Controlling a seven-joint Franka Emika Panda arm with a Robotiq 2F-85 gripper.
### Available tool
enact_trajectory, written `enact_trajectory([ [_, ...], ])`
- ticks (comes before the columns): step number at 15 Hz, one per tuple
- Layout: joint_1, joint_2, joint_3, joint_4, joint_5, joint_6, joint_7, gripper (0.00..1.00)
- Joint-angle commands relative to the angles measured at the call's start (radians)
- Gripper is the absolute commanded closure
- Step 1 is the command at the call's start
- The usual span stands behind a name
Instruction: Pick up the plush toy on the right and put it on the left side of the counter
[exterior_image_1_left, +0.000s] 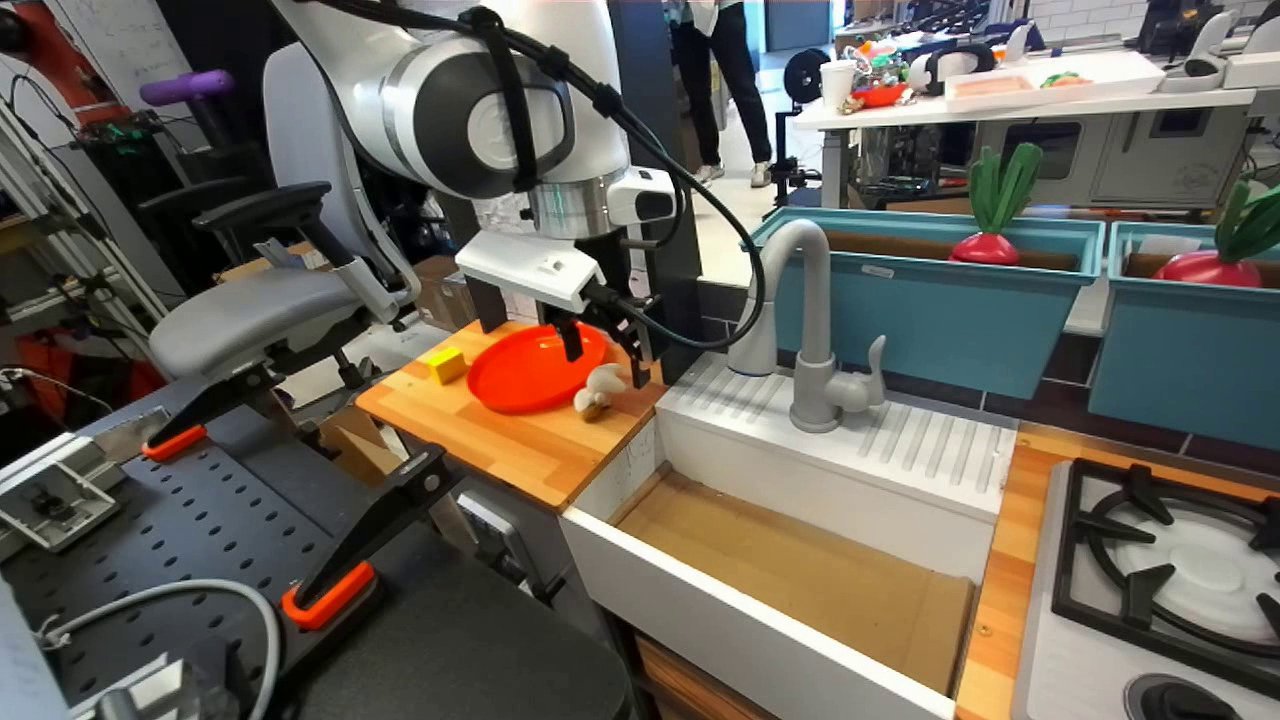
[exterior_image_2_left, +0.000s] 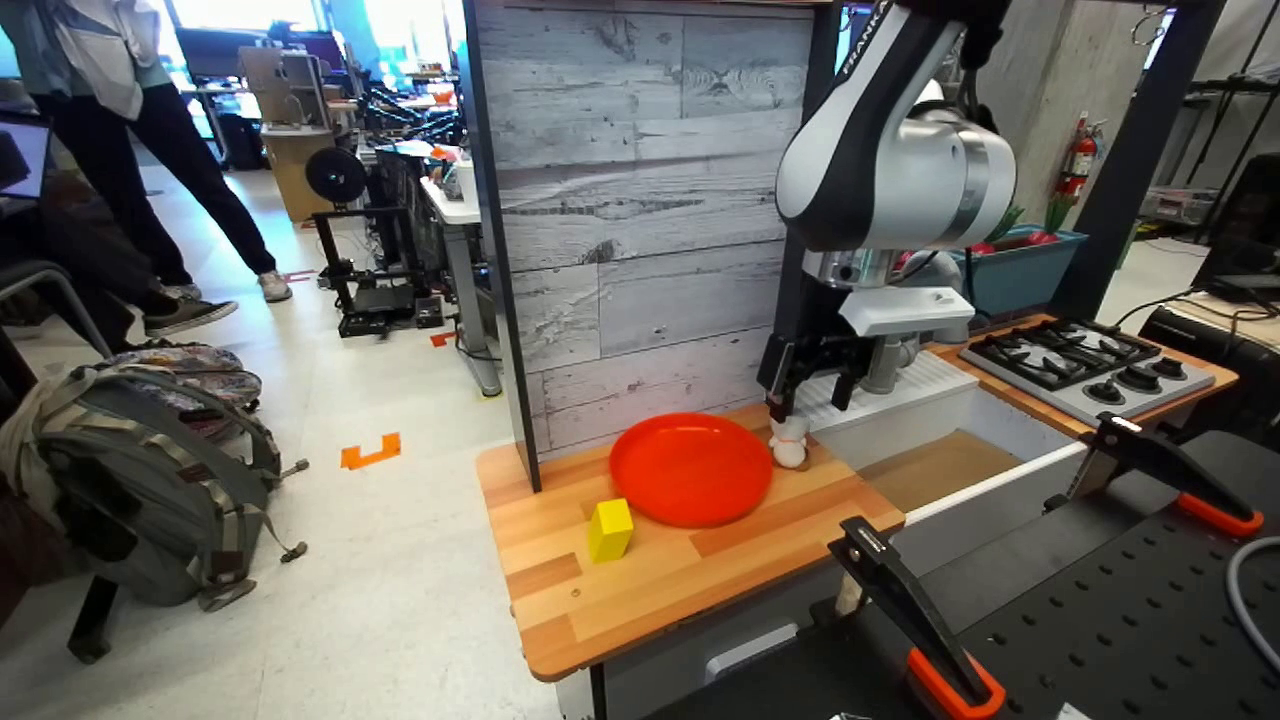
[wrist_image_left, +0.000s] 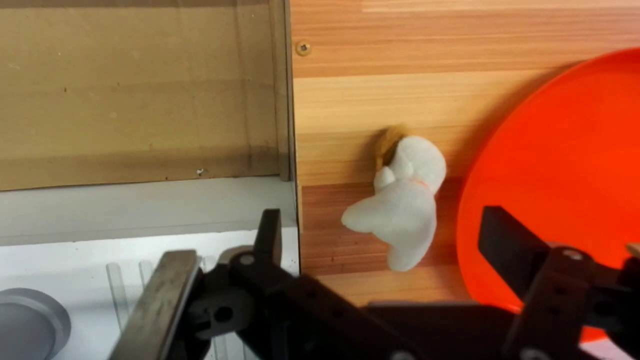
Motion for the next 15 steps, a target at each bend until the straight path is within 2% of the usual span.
enact_trajectory([
  [1,0.013,0.050,-0.001,0.066,-0.006,-0.005,0.029,0.11],
  [2,0.013,0.058,-0.001,0.077,-0.006,-0.008,0.031,0.26],
  [5,0.014,0.076,-0.004,0.099,-0.006,-0.019,0.045,0.50],
  [6,0.015,0.079,-0.006,0.102,-0.006,-0.021,0.049,0.52],
  [7,0.015,0.083,-0.006,0.108,-0.006,-0.024,0.053,0.15],
  [8,0.015,0.088,-0.007,0.113,-0.007,-0.026,0.055,0.19],
  [9,0.015,0.092,-0.007,0.118,-0.007,-0.029,0.057,0.18],
  [11,0.012,0.096,-0.005,0.125,-0.008,-0.042,0.052,0.05],
  [12,0.008,0.096,-0.002,0.127,-0.008,-0.048,0.048,0.47],
  [14,0.005,0.094,-0.002,0.126,-0.007,-0.051,0.044,0.43],
  [15,0.001,0.091,0.001,0.123,-0.006,-0.048,0.041,0.50],
])
